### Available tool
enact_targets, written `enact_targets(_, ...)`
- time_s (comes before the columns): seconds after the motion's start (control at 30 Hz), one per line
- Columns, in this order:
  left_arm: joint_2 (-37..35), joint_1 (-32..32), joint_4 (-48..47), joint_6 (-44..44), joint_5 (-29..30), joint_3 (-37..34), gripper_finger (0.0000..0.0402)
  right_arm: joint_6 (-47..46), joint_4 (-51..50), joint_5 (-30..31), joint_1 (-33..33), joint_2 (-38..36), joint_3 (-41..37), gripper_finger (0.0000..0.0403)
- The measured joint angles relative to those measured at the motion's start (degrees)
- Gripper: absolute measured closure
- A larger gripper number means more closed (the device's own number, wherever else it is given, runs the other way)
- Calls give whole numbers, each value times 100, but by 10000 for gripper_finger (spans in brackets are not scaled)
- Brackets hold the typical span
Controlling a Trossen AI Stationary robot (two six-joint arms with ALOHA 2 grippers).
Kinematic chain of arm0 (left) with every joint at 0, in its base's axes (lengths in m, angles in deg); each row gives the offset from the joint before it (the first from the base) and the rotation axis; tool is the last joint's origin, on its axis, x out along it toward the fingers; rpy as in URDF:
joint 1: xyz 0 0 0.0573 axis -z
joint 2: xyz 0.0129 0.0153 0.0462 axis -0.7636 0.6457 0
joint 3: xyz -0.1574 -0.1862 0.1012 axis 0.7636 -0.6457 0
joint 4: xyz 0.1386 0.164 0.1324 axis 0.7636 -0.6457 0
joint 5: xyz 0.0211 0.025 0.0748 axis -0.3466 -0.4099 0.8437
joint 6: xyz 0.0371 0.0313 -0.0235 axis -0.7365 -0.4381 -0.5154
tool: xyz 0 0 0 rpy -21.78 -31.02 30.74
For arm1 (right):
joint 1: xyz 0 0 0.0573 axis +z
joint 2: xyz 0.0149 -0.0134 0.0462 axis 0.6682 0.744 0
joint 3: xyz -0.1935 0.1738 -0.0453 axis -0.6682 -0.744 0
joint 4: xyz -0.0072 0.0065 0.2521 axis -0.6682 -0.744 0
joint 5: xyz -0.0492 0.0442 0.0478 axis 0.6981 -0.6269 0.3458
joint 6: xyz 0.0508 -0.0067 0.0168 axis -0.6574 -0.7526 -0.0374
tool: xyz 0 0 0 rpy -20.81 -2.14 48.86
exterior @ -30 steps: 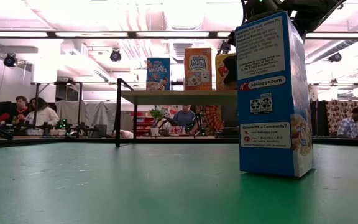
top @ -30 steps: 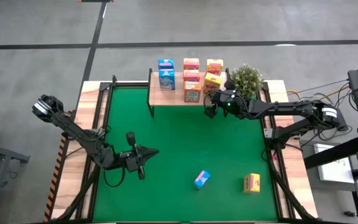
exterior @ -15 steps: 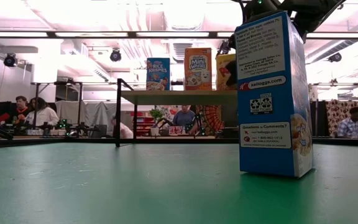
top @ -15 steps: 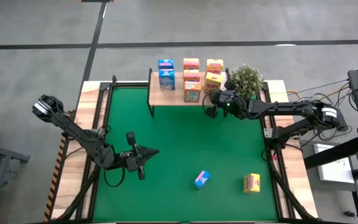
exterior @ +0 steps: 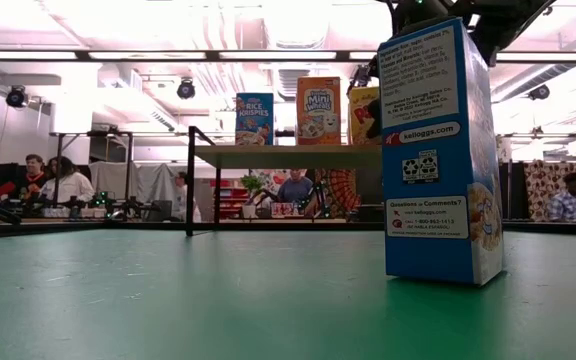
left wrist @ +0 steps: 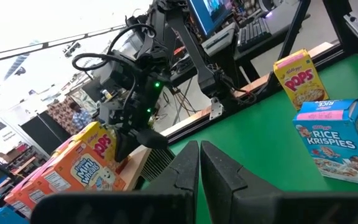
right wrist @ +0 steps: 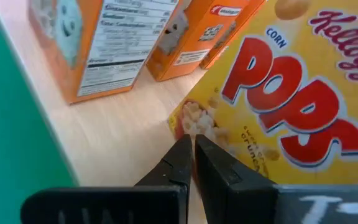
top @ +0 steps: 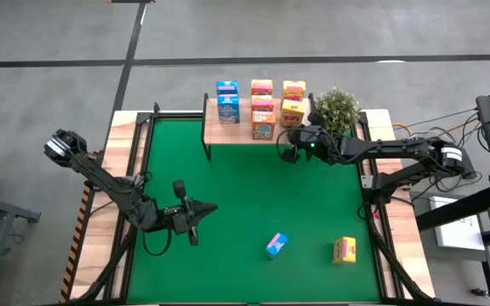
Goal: Stack cereal on shelf
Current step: Put the left yellow cereal box on the shelf
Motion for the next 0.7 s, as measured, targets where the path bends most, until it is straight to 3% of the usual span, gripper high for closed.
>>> enact_targets(0.3,0,-9,-54,-49,0,0,402,-283,-652,392,9,-93,0,390)
enact_targets(0.6,0,-7,-65,-11,0,0,402,-233,-631,390,-141,-93,0,390)
enact_targets(0.7,0,-7,-65,6,0,0,402,-335,-624,137,-141,-93,0,390)
